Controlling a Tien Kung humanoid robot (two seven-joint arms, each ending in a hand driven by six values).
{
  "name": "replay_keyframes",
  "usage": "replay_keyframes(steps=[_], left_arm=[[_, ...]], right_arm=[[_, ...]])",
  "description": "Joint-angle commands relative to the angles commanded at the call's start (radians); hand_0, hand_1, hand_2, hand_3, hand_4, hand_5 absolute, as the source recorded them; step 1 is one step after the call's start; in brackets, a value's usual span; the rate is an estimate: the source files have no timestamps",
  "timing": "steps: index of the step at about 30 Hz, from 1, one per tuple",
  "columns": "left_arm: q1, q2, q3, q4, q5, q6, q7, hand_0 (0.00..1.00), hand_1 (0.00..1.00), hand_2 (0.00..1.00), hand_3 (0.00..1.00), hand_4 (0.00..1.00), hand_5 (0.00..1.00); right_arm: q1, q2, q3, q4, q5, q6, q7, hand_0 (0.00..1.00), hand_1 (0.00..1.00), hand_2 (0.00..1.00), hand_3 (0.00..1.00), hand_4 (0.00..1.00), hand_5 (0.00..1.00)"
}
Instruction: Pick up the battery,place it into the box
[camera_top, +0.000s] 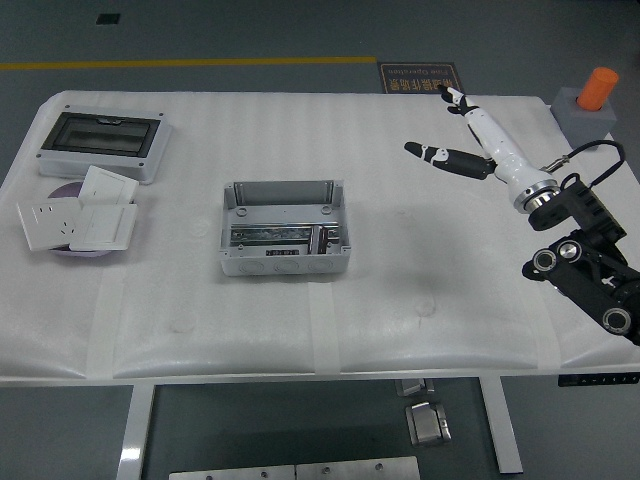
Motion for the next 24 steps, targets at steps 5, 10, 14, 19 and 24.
replay_keyframes(steps=[5, 10, 14, 19, 24], left_arm=[[0.008, 0.0, -0.001, 0.0, -0.003, 0.0, 0.006, 0.606, 0.632, 0.392, 0.46, 0.443, 0.451], [0.014, -0.001, 0.005, 0.0, -0.015, -0.001, 0.009, 0.606, 0.632, 0.391, 0.463, 0.439, 0.444], [0.019, 0.0, 0.01, 0.0, -0.023, -0.001, 0.011, 0.607, 0.632, 0.392, 0.467, 0.438, 0.439], [0.026, 0.007, 0.014, 0.0, -0.031, -0.002, 0.013, 0.607, 0.632, 0.392, 0.467, 0.438, 0.439], [0.03, 0.014, 0.021, 0.0, -0.041, -0.001, 0.014, 0.607, 0.633, 0.394, 0.466, 0.437, 0.437]], right_arm=[[-0.06, -0.014, 0.155, 0.006, 0.102, 0.016, 0.047, 0.874, 0.742, 0.784, 0.875, 0.998, 0.633], [-0.109, -0.007, 0.298, 0.0, 0.223, 0.029, 0.088, 0.848, 0.736, 0.771, 0.811, 0.998, 0.656], [-0.133, 0.002, 0.373, 0.0, 0.28, 0.033, 0.099, 0.828, 0.747, 0.782, 0.815, 0.998, 0.667], [-0.158, 0.014, 0.407, 0.004, 0.297, 0.032, 0.104, 0.828, 0.747, 0.782, 0.815, 0.998, 0.667], [-0.173, 0.02, 0.421, 0.008, 0.299, 0.03, 0.105, 0.823, 0.748, 0.784, 0.815, 0.998, 0.654]])
